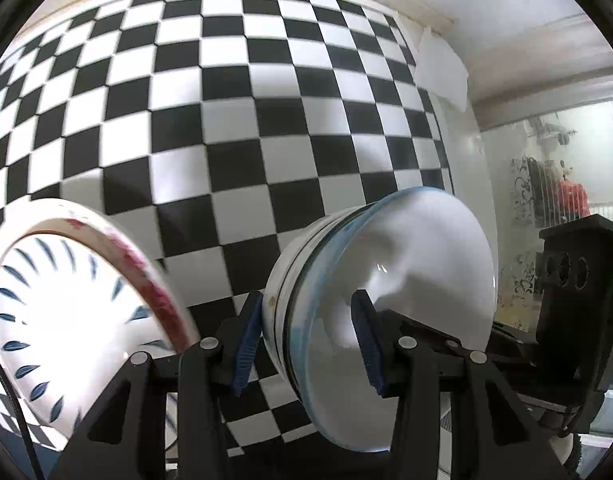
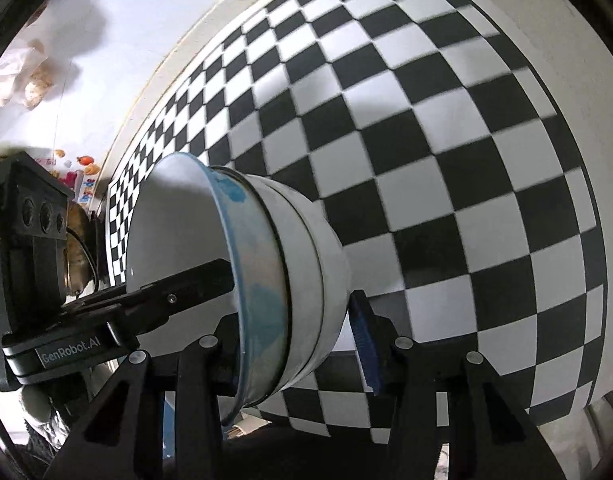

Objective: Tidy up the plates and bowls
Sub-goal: 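Carry the bowl stack with both grippers and lower it onto the plates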

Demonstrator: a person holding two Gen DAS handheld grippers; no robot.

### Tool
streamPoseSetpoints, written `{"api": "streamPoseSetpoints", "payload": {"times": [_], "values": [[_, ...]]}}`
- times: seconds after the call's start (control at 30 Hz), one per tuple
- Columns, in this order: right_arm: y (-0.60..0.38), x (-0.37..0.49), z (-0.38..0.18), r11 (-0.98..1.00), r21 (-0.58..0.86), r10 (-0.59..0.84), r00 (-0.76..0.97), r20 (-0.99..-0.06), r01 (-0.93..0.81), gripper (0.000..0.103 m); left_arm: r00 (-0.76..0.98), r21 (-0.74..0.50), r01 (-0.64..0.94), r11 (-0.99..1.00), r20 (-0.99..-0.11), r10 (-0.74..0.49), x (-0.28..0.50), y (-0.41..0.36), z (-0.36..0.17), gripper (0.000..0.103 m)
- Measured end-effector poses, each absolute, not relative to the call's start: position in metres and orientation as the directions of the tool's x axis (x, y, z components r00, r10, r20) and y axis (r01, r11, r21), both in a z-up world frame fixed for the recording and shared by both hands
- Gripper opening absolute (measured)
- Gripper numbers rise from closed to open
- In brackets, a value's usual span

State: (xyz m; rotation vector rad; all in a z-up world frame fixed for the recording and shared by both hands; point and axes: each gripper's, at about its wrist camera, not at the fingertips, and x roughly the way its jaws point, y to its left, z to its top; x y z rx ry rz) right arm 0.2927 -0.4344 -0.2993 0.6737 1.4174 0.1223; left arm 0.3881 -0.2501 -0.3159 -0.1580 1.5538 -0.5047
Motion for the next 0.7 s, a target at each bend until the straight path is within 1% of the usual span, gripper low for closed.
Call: {"api": "streamPoseSetpoints", "payload": {"times": [0.33, 0.43, 0.7], "values": [[-0.367, 0.323, -0.271, 0.837, 0.515, 0.494, 0.153, -0.856, 0.183, 0.044, 0.052, -0.392, 0.148, 0.908, -0.914, -0.403, 0.394, -0.179, -0.275, 0.041], [-0.34, 0.33, -0.269, 0.852, 0.507, 0.491, 0.135, -0.861, 0.131, 0.044, 0.088, -0.388, 0.104, 0.916, -0.914, -0.397, 0.393, -0.152, -0.274, 0.041], [-0.283, 0.342, -0.271, 0.872, 0.49, 0.488, 0.063, -0.87, 0.008, 0.044, 0.117, -0.388, -0.028, 0.921, -0.917, -0.382, 0.38, -0.087, -0.285, 0.041]]}}
